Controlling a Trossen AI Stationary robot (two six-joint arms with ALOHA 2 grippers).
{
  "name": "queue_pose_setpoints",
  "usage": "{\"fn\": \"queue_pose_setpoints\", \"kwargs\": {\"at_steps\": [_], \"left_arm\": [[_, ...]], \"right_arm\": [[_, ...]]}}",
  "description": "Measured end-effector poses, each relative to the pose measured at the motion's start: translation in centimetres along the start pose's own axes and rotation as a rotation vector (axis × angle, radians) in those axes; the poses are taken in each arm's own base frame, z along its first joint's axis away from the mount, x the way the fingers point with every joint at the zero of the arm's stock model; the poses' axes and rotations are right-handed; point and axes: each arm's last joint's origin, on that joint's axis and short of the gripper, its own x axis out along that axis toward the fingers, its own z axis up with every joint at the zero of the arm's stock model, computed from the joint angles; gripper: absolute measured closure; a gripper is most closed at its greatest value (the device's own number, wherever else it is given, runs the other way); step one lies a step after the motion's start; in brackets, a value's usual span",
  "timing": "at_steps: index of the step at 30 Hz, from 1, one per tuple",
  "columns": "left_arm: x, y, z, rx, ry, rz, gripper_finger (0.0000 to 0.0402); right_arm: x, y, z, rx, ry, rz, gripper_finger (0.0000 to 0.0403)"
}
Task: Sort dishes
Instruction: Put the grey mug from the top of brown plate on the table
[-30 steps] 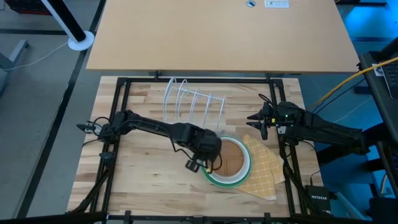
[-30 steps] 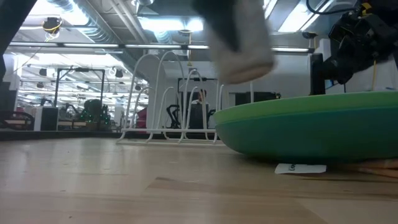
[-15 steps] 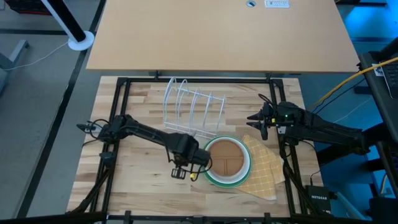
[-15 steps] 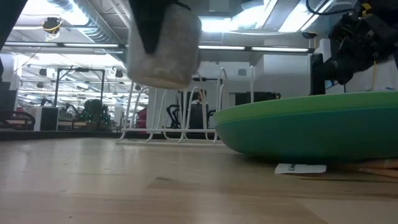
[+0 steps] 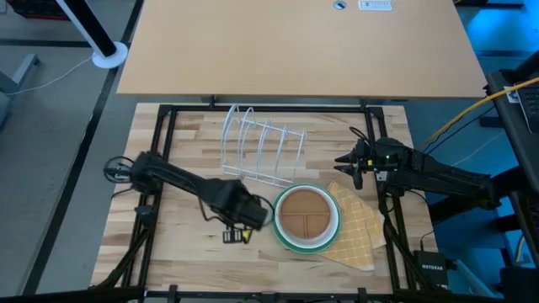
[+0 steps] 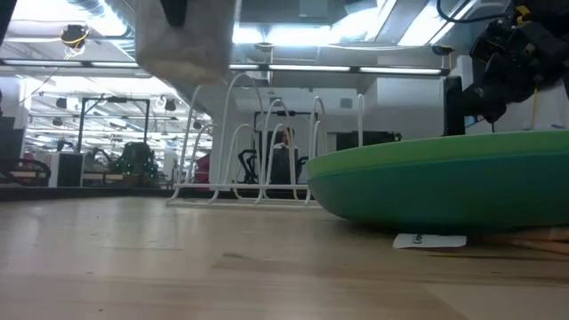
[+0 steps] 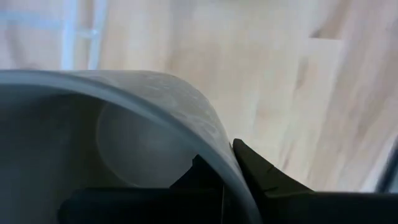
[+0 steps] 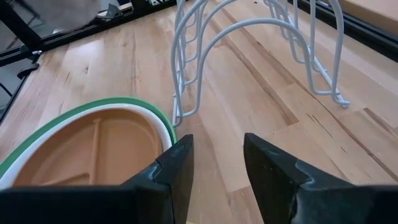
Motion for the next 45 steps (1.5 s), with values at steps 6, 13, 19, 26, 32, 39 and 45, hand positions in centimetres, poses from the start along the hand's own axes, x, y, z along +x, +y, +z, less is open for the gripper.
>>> {"fn": "queue_pose_setpoints", "kwargs": {"at_steps": [6, 13, 19, 26, 32, 39, 45], "left_arm": [[-0.9, 2.9, -4.3, -0.152, -0.034, 0.105, 0.0394], [1.7, 6.9, -9.4, -0.387, -0.160, 0.110, 0.0394], [6.5, 10.7, -12.0, -0.551, -0.227, 0.136, 0.0394], [12.5, 14.8, -12.7, -0.605, -0.190, 0.115, 0.0394], [14.0, 18.4, -13.2, -0.645, -0.172, 0.148, 0.0394], [14.6, 21.8, -13.7, -0.693, -0.178, 0.102, 0.0395], [14.7, 23.2, -14.1, -0.732, -0.179, 0.071, 0.0388]], "right_arm": [[0.0, 0.0, 0.0, -0.001, -0.001, 0.000, 0.0258], [0.0, 0.0, 0.0, -0.002, -0.002, 0.000, 0.0258], [0.0, 0.0, 0.0, -0.003, -0.004, 0.000, 0.0258], [0.0, 0.0, 0.2, -0.010, -0.023, 0.003, 0.0258], [0.0, 0.0, 0.2, -0.011, -0.023, 0.002, 0.0258], [0.0, 0.0, 0.2, -0.010, -0.022, 0.001, 0.0258], [0.0, 0.0, 0.2, -0.010, -0.019, 0.000, 0.0258]]}}
